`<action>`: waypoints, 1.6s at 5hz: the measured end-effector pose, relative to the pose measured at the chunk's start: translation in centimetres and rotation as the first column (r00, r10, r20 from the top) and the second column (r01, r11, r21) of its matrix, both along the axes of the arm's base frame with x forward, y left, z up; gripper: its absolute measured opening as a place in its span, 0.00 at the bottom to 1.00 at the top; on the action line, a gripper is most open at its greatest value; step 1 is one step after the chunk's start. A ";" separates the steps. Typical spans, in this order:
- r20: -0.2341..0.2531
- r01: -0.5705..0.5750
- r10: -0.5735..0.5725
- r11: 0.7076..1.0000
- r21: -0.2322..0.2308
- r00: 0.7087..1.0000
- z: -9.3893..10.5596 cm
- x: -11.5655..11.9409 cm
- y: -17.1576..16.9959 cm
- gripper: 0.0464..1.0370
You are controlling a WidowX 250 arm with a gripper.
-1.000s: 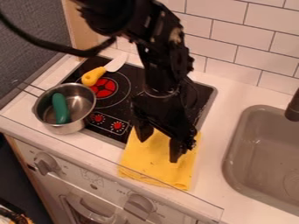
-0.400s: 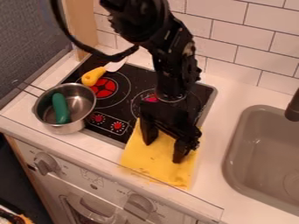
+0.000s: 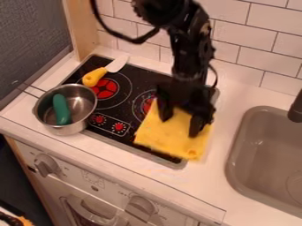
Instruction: Moved the yellow towel from the right lower part of the cooker to the right burner
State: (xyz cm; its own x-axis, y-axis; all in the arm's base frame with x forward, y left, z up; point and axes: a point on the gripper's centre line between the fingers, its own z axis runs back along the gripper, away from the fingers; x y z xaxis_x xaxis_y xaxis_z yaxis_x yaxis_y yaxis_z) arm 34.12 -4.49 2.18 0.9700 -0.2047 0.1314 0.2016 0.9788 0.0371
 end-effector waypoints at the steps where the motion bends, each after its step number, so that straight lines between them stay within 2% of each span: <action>1: 0.046 -0.023 0.024 0.999 -0.022 0.999 1.4 2.8 0.4 0.96; 2: 0.057 -0.013 0.015 0.999 -0.031 0.998 1.8 5.2 0.4 0.96; 3: 0.047 -0.024 0.026 0.999 -0.033 0.999 1.8 6.1 0.9 0.96; 4: 0.028 -0.045 0.047 0.997 -0.056 0.999 1.9 5.8 1.5 0.96; 5: 0.043 -0.050 0.054 0.994 -0.094 0.998 3.7 5.0 1.7 0.96; 6: 0.025 -0.031 0.034 0.995 -0.095 0.999 4.3 3.7 2.0 0.96; 8: -0.042 0.005 -0.008 0.999 -0.053 0.999 1.6 0.5 1.8 0.96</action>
State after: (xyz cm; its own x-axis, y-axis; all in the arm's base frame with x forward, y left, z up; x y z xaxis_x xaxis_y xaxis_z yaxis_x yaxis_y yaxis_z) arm 34.62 -2.68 3.81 0.9735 -0.2050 0.1016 0.2083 0.9778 -0.0233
